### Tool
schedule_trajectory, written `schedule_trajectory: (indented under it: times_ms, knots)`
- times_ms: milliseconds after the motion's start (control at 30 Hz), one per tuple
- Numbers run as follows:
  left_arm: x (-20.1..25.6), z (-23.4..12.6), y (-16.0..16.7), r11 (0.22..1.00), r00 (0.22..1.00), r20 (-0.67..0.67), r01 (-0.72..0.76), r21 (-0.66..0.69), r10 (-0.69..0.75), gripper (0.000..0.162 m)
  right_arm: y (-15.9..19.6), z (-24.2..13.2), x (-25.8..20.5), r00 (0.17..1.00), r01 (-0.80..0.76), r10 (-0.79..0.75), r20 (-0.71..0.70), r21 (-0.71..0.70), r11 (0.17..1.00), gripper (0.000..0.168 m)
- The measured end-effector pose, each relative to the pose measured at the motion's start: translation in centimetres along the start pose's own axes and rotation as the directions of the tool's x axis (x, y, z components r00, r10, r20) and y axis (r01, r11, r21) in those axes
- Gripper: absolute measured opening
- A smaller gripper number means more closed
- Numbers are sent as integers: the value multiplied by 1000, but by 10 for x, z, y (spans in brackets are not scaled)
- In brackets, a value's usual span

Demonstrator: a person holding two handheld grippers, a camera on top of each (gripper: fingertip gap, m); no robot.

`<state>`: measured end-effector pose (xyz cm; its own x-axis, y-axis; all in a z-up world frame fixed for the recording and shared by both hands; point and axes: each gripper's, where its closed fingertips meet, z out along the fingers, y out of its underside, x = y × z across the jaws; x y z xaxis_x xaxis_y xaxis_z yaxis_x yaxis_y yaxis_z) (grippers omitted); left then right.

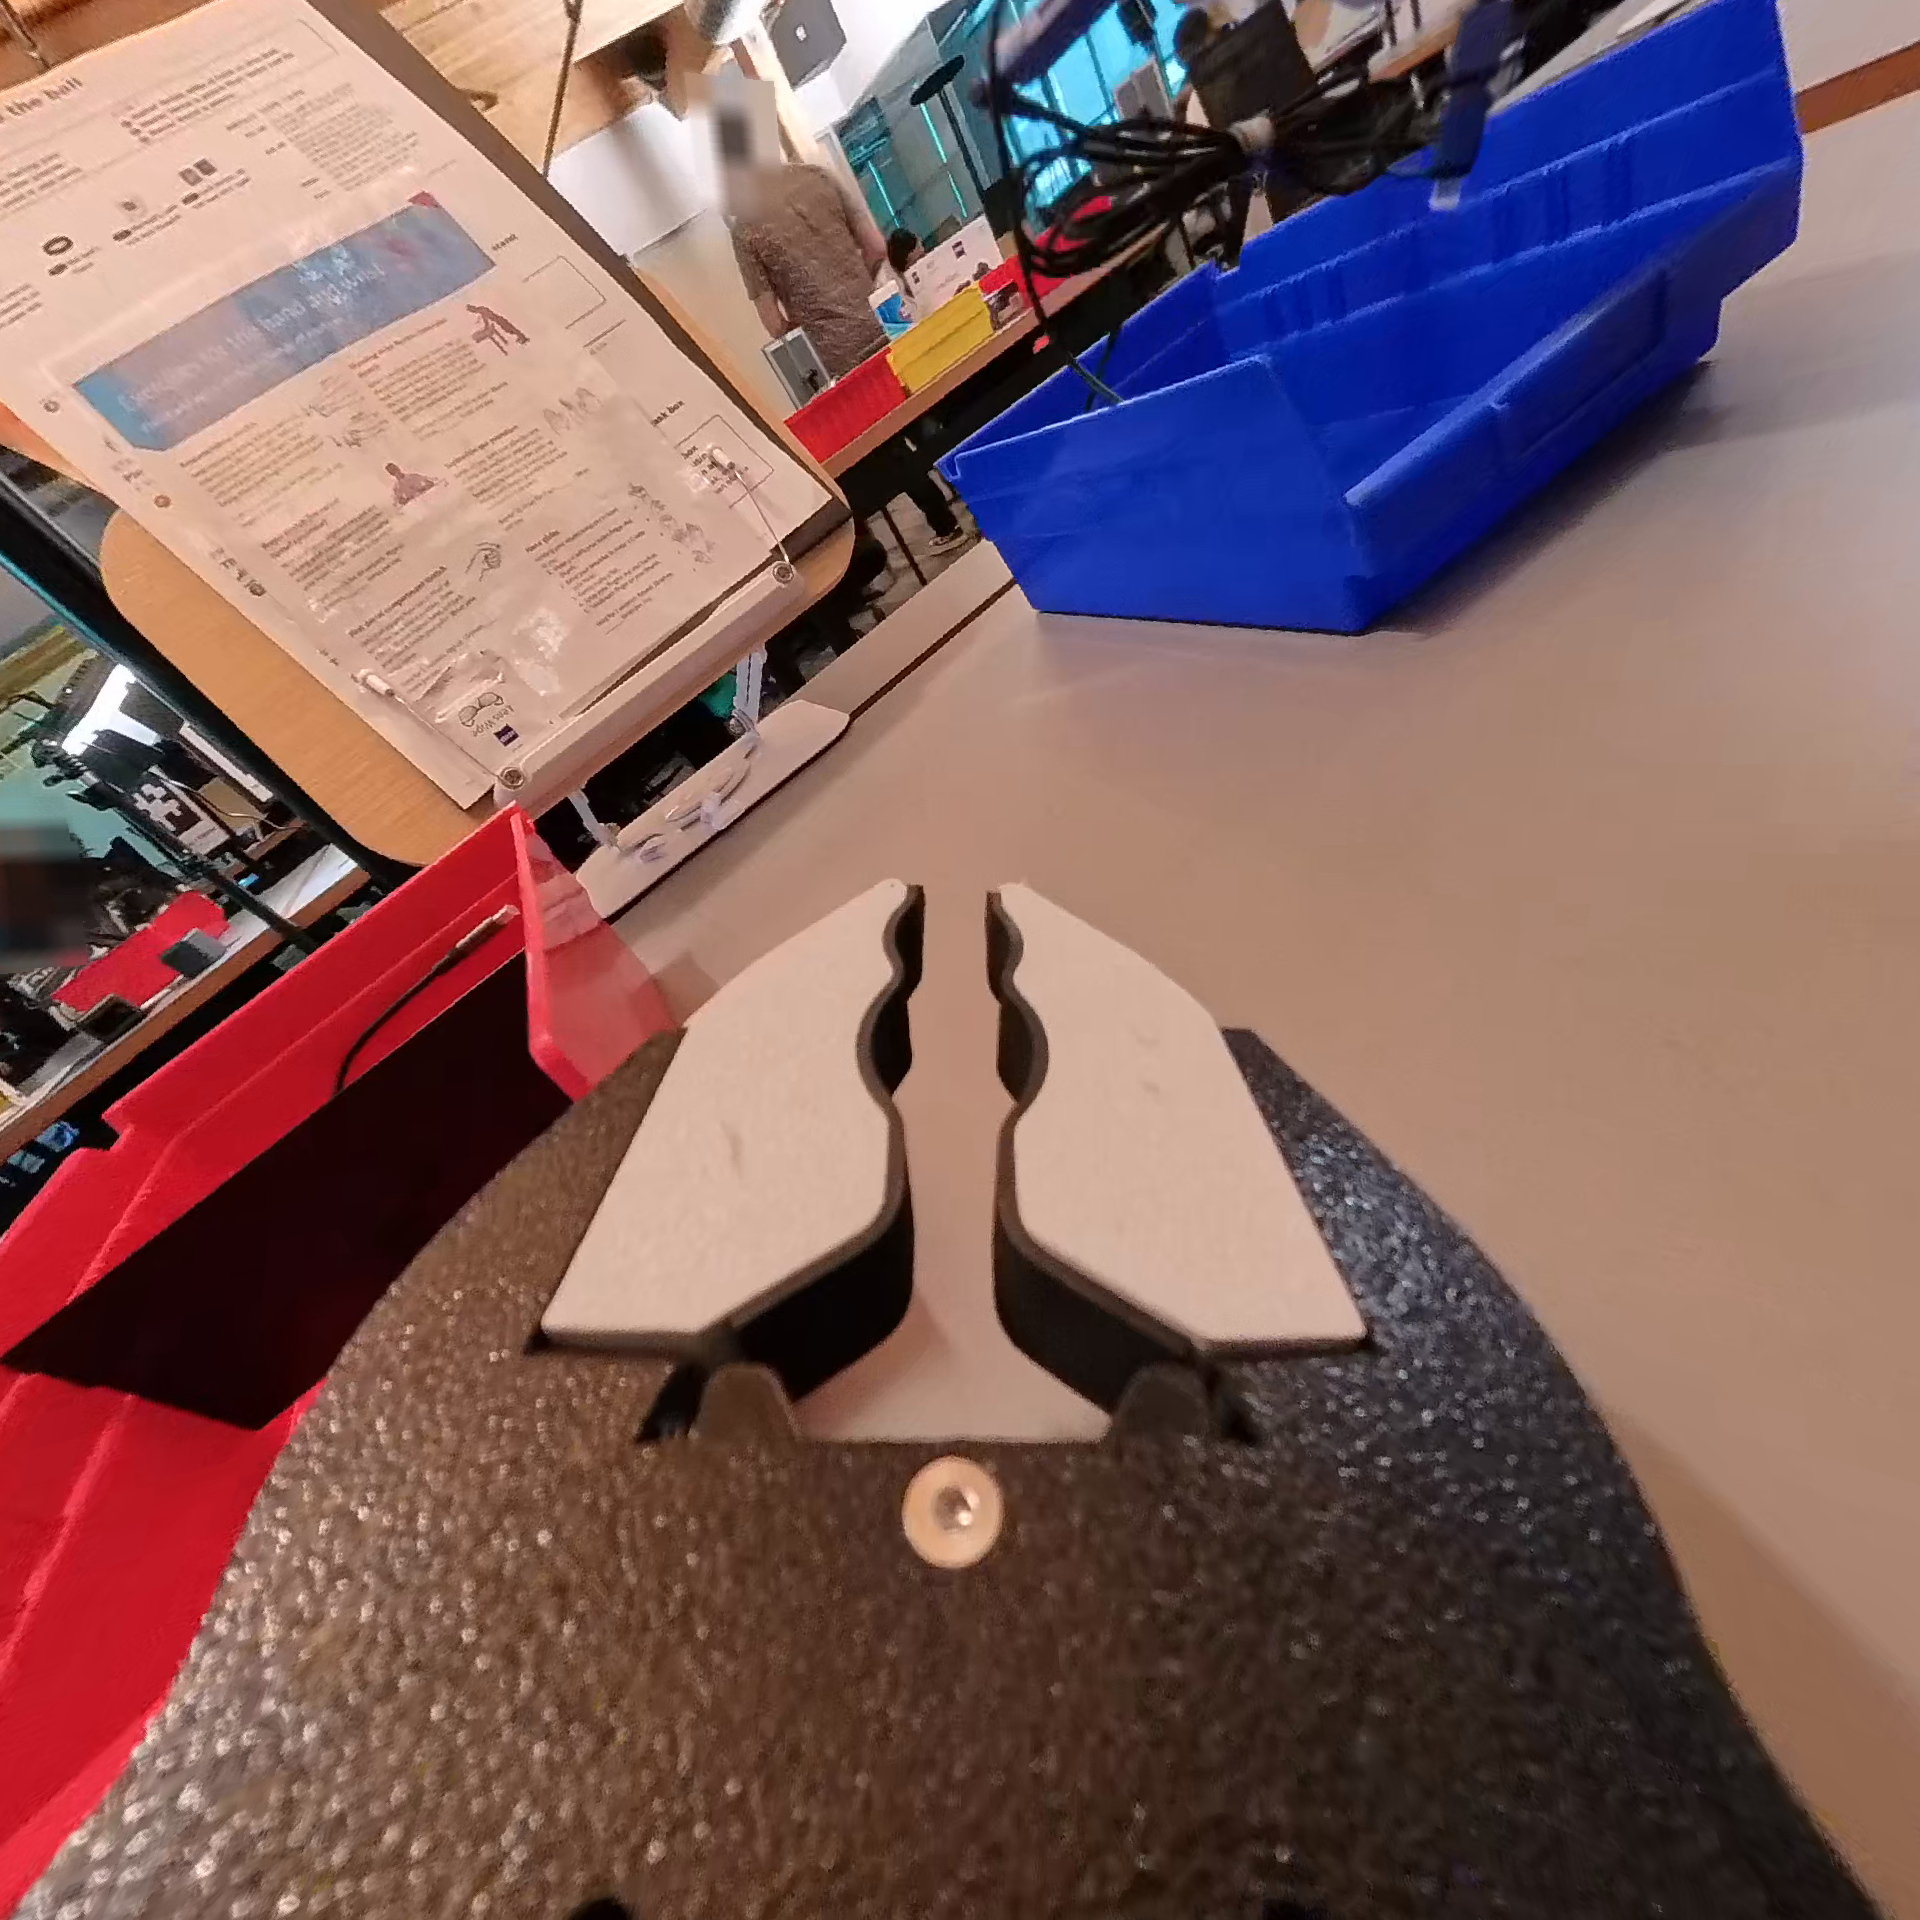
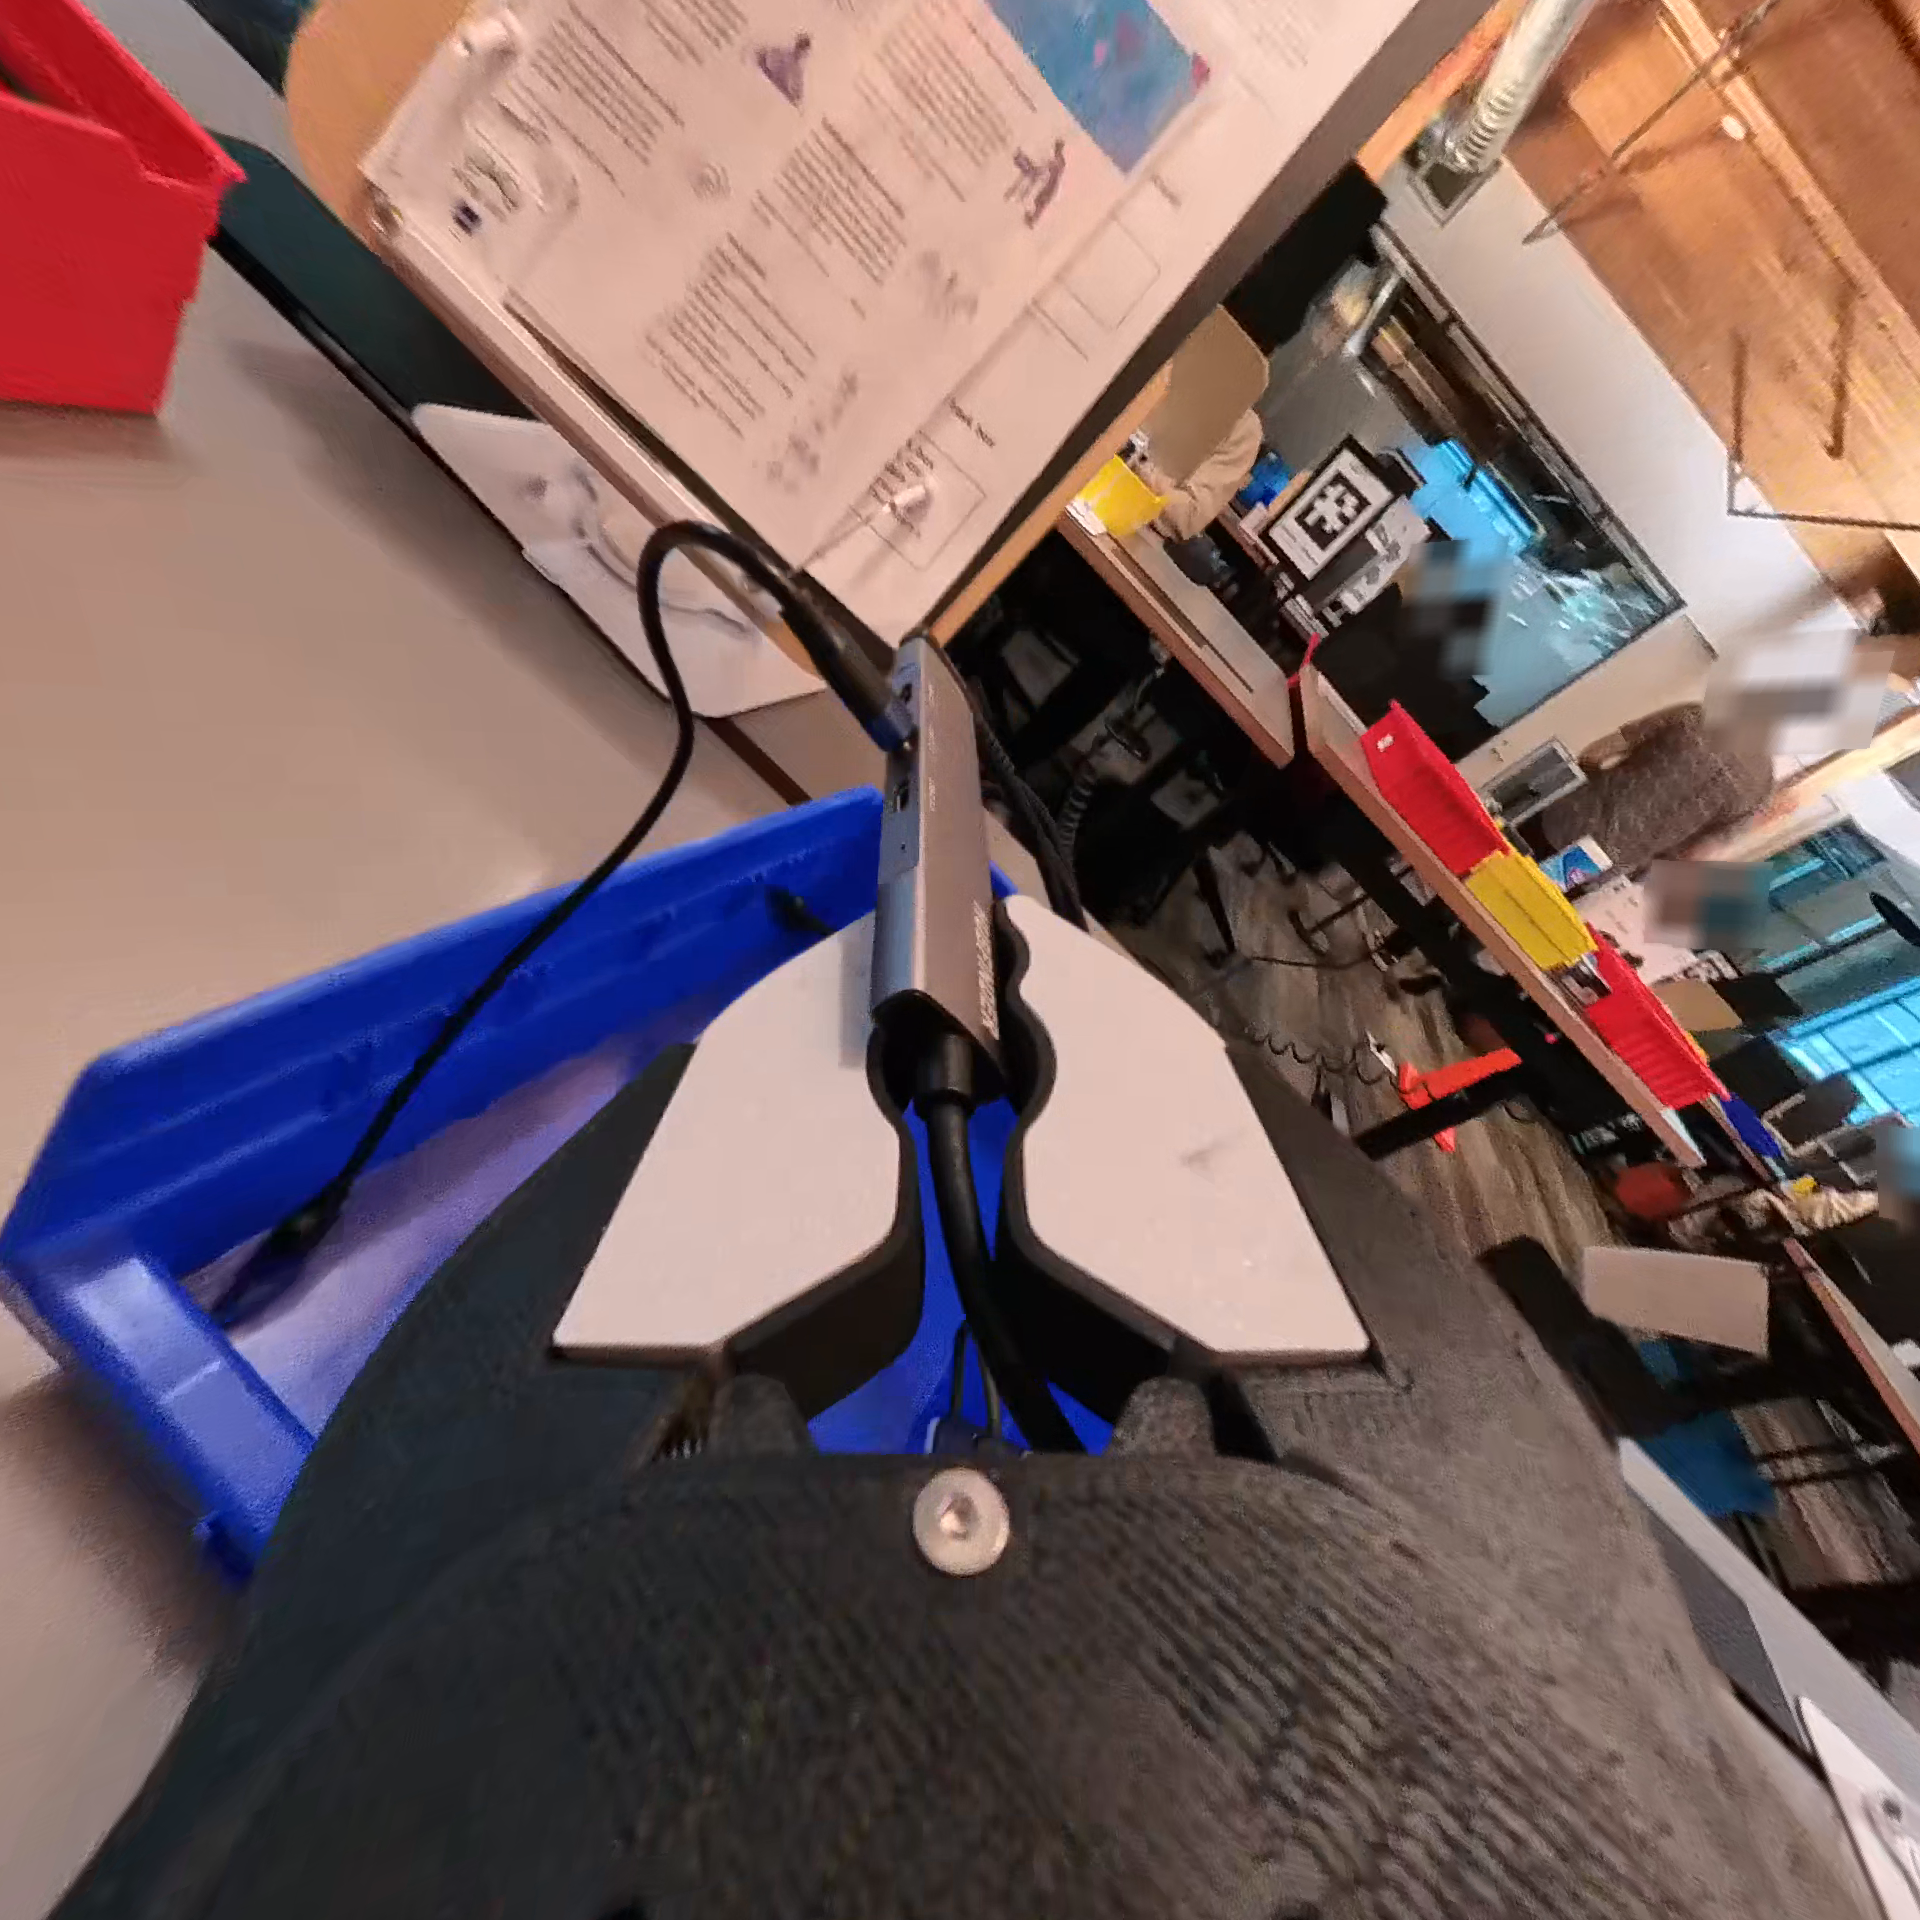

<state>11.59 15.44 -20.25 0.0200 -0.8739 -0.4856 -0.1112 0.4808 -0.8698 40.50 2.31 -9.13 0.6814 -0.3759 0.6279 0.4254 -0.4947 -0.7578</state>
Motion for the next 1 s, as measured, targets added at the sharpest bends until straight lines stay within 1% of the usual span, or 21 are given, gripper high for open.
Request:
schedule_trajectory:
  times_ms: [67, 100, 133, 167, 200, 233, 267, 333, 367, 400, 500, 567, 633, 667, 700, 733, 800, 867, 900, 967, 1000]
  knots:
    - [2, 1, 1, 1000, 1000, -6, -14, -6, 14, 11, -12, -1, 7, 1000, -25, 25, 13, 12, 1000, 11]
    - [3, 1, 1, 1000, 1000, -9, -21, -10, 21, 11, -15, 1, 6, 996, -62, 62, 60, -1, 998, 11]
    - [4, 2, 2, 999, 1000, -11, -29, -13, 29, 11, -15, 4, 5, 986, -116, 118, 119, -26, 993, 10]
    - [5, 2, 2, 999, 999, -13, -37, -16, 37, 11, -16, 7, 7, 971, -186, 190, 146, -37, 982, 10]
    - [6, 2, 2, 999, 999, -14, -43, -19, 43, 10, -16, 11, 9, 943, -271, 275, 187, -49, 961, 10]
    - [6, 3, 2, 999, 999, -15, -47, -21, 47, 10, -14, 16, 8, 894, -365, 374, 245, -82, 927, 10]
    - [7, 3, 3, 999, 999, -16, -50, -22, 49, 10, -9, 21, 12, 848, -450, 461, 261, -106, 887, 10]
    - [7, 3, 2, 999, 999, -18, -50, -20, 50, 10, 12, 32, 27, 788, -564, 582, 200, -142, 813, 10]
    - [7, 2, 2, 999, 999, -19, -49, -18, 49, 10, 27, 36, 32, 776, -590, 611, 155, -162, 791, 10]
    - [7, 2, 2, 999, 999, -20, -47, -15, 47, 10, 43, 38, 37, 780, -597, 618, 102, -178, 782, 10]
    - [7, 2, 1, 999, 999, -26, -43, -11, 42, 10, 86, 36, 45, 825, -558, 562, -54, -231, 797, 10]
    - [7, 2, 2, 999, 999, -27, -42, -14, 42, 10, 105, 35, 41, 833, -547, 546, -94, -295, 784, 11]
    - [8, 3, 3, 999, 998, -31, -49, -22, 49, 10, 122, 35, 48, 904, -427, 394, -166, -355, 832, 11]
    - [9, 3, 3, 998, 998, -32, -55, -23, 55, 10, 125, 34, 53, 920, -390, 341, -194, -366, 845, 9]
    - [9, 3, 3, 998, 998, -31, -62, -21, 61, 9, 123, 37, 50, 920, -392, 360, -155, -354, 849, 9]
    - [10, 3, 2, 998, 997, -31, -68, -17, 68, 9, 115, 41, 41, 903, -423, 425, -69, -323, 847, 9]
    - [11, 3, 3, 997, 997, -36, -73, -17, 72, 9, 102, 42, 42, 847, -518, 532, -12, -248, 819, 9]
    - [11, 3, 3, 997, 997, -40, -71, -22, 70, 9, 67, 36, 35, 794, -567, 579, 184, -116, 815, 9]
    - [11, 3, 4, 997, 997, -41, -73, -24, 72, 9, 54, 30, 38, 763, -605, 600, 240, -63, 794, 9]
    - [12, 4, 4, 996, 996, -43, -84, -27, 82, 9, 42, 21, 49, 702, -678, 654, 282, -20, 735, 9]
    - [13, 4, 5, 995, 995, -45, -92, -30, 90, 9, 45, 18, 58, 675, -711, 690, 261, -17, 703, 9]
